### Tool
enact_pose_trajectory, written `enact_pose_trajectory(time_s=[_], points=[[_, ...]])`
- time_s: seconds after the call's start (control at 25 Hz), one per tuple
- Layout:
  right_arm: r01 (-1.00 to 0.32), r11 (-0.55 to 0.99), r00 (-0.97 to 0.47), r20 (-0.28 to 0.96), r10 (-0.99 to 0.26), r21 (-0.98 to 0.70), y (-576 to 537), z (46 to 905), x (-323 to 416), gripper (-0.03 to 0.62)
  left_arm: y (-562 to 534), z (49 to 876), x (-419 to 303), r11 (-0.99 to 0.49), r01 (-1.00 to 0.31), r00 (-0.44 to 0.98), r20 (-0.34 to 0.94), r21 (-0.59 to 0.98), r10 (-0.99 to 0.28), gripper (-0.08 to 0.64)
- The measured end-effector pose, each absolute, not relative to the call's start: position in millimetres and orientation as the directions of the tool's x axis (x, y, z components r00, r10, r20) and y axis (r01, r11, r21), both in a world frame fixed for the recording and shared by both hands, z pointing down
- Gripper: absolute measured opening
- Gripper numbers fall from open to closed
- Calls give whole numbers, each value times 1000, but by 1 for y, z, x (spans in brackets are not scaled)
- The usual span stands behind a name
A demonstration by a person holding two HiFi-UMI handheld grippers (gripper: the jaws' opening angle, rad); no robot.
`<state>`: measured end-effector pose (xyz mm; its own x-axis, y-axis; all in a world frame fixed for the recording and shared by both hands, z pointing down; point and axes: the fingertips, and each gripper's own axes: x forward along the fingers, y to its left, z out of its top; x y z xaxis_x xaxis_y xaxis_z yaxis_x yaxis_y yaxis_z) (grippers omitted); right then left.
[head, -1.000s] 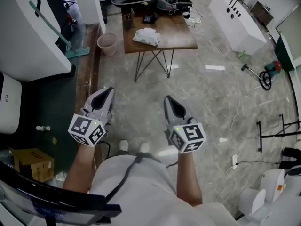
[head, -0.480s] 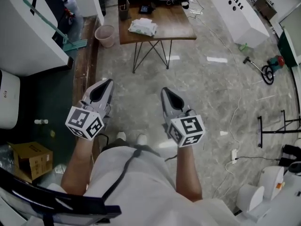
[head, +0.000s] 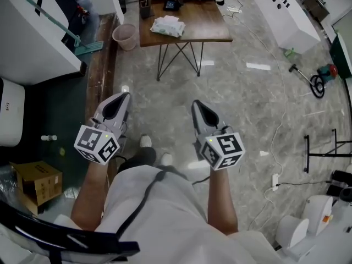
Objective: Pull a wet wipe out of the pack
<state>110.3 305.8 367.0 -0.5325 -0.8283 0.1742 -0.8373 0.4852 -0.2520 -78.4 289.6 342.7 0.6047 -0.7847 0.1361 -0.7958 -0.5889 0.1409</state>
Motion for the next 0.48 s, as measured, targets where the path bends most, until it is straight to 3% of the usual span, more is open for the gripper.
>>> enact_pose_trajectory(time_s=[0.48], points=[[-834,520,-550,204,-810,-185,245,364,92,8,206,345,-74,-640,-753,657,117,154,-745,5]])
